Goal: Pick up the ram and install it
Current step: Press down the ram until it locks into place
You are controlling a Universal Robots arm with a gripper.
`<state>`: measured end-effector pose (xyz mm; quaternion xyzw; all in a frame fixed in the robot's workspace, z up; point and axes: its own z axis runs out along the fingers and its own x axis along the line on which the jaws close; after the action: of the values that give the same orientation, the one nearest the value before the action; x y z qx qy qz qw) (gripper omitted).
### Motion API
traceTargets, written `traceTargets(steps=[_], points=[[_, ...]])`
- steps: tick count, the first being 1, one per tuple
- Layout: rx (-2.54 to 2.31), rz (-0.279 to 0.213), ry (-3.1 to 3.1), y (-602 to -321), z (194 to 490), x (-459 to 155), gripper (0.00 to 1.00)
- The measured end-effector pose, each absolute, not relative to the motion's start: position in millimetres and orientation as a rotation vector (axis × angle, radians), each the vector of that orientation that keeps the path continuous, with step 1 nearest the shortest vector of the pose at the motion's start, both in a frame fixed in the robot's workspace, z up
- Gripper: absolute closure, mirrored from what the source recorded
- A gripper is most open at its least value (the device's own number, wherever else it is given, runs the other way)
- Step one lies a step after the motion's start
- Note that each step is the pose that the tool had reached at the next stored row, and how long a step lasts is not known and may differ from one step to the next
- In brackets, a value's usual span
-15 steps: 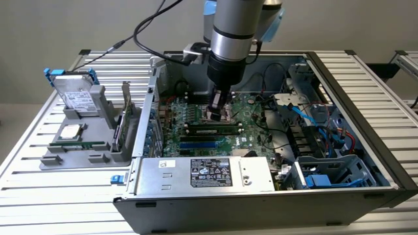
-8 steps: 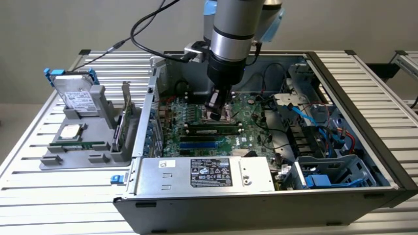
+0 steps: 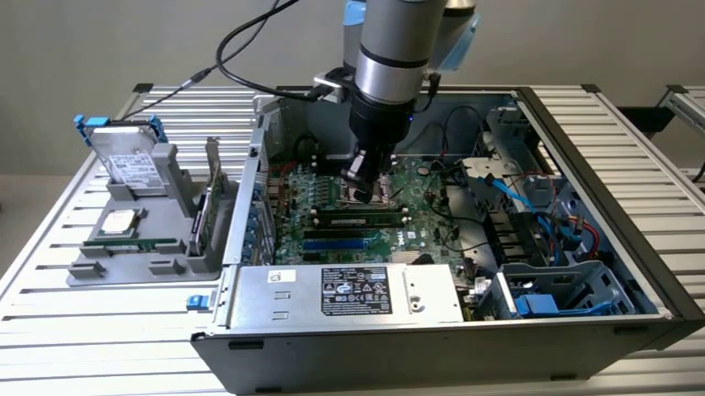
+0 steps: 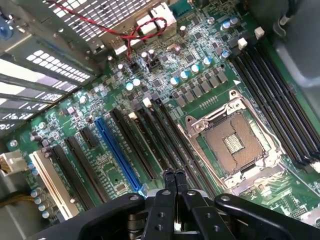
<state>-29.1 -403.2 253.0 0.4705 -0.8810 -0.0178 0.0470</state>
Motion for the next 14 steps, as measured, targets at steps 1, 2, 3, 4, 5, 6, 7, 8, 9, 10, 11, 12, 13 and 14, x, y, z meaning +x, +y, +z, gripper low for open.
traceTargets(steps=[1,2,3,4,5,6,7,8,9,10,11,12,13,14], points=[[1.419,-0.053,-2.696,-403.2,252.8,-29.1,0.90],[1.402,-0.052,-2.704,-403.2,252.7,-29.1,0.90],[1.386,-0.051,-2.712,-403.2,252.4,-29.1,0.90],[1.370,-0.049,-2.720,-403.2,252.3,-29.1,0.90],[1.354,-0.047,-2.727,-403.2,252.1,-29.1,0.90],[1.338,-0.045,-2.734,-403.2,251.9,-29.1,0.90],[1.321,-0.043,-2.742,-403.2,251.7,-29.1,0.90],[1.304,-0.041,-2.749,-403.2,251.5,-29.1,0.90],[1.289,-0.039,-2.756,-403.2,251.3,-29.1,0.90],[1.272,-0.037,-2.763,-403.2,251.1,-29.1,0.90],[1.255,-0.034,-2.770,-403.2,250.9,-29.1,0.90],[1.240,-0.032,-2.777,-403.2,250.7,-29.1,0.90],[1.224,-0.030,-2.783,-403.2,250.5,-29.1,0.90],[1.208,-0.028,-2.790,-403.2,250.3,-29.1,0.90]])
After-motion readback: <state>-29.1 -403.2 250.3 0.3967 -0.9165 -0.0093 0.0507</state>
